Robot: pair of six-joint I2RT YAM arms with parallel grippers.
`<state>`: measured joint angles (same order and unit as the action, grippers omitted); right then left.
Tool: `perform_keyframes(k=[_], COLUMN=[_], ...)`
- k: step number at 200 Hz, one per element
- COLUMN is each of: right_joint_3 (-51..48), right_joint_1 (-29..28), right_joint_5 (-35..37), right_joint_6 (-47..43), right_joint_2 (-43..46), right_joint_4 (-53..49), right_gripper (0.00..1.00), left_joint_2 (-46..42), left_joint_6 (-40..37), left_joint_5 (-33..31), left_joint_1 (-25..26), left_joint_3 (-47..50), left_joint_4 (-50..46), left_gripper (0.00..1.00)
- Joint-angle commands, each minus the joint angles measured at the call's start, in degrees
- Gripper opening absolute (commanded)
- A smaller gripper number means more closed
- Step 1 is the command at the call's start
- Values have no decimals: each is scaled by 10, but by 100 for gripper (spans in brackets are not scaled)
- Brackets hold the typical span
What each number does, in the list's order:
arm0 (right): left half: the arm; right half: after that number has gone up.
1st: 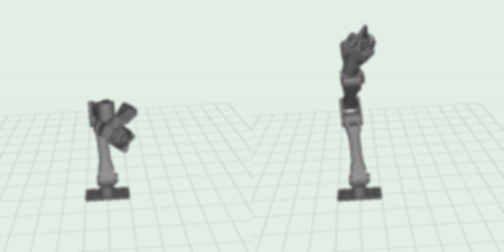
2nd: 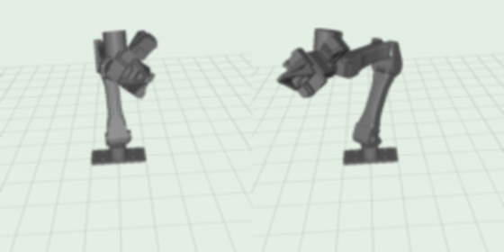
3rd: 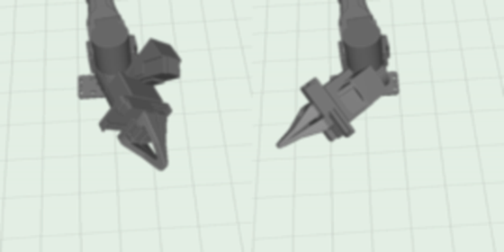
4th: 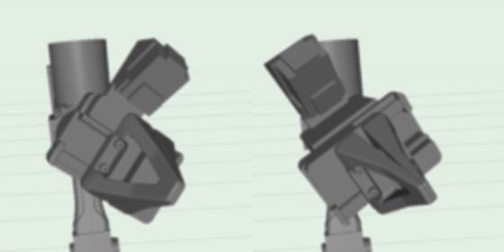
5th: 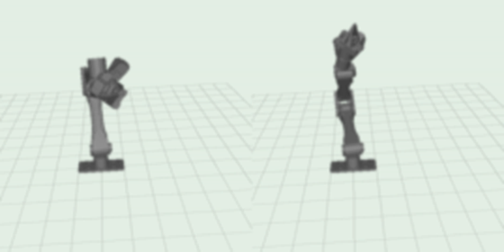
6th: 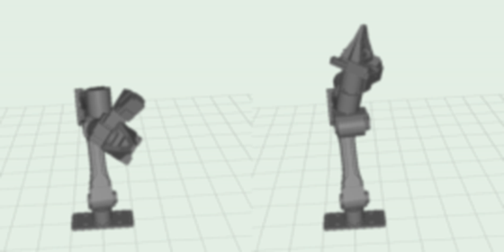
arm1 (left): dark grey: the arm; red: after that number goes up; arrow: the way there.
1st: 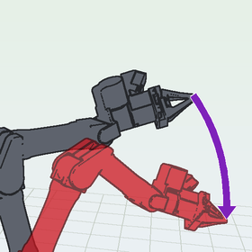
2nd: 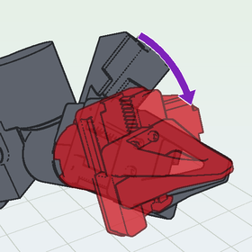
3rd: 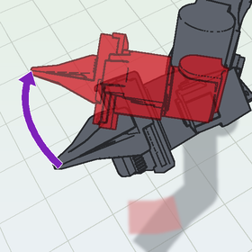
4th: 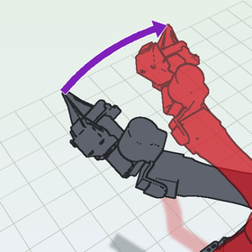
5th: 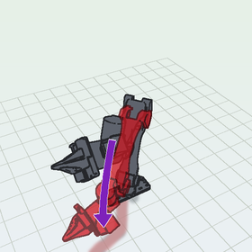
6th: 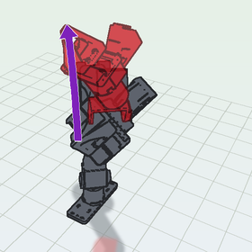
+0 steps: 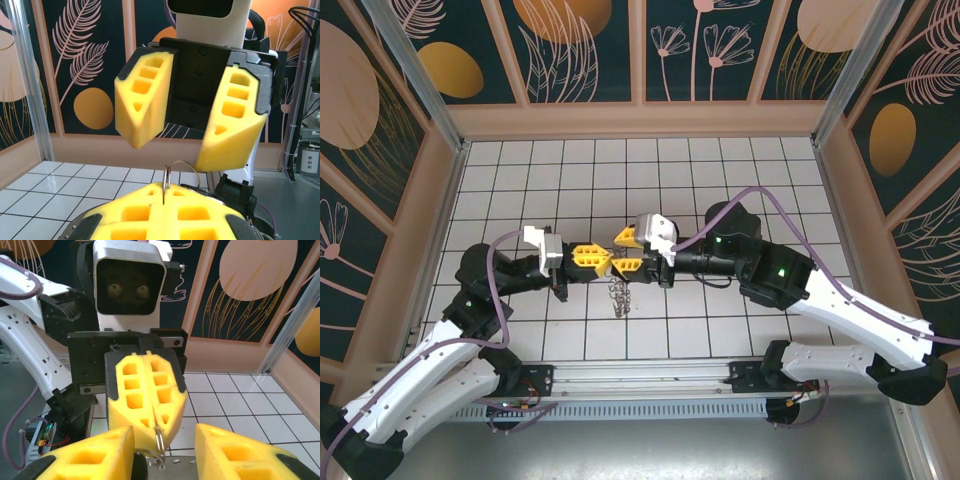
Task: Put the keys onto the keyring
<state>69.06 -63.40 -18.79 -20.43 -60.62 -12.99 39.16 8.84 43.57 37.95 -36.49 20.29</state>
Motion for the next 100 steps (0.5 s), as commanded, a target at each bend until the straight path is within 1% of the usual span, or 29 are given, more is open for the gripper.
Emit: perform_keyframes(k=[1,38,55,100], right_joint_3=[23,32,31,23], right_joint_1=[-7,-10,-10,-10], right_joint_5=[-1,2,18,43], right_joint_6=[5,5,2,0], right_joint_2=[-9,-15,-21,-22], right_joint_4=[6,1,-7,-25], right_gripper=[37,37,37,32], left_joint_2=[-4,-3,-4,-4], left_joint_6=[-20,-27,-28,-29], left_joint_5=[-10,-14,-14,-10], left_joint_1=[3,3,2,2], left_joint_3=[-1,-1,-2,-9], left_joint_4=[1,-7,-6,-6], left_gripper=[0,0,0,0])
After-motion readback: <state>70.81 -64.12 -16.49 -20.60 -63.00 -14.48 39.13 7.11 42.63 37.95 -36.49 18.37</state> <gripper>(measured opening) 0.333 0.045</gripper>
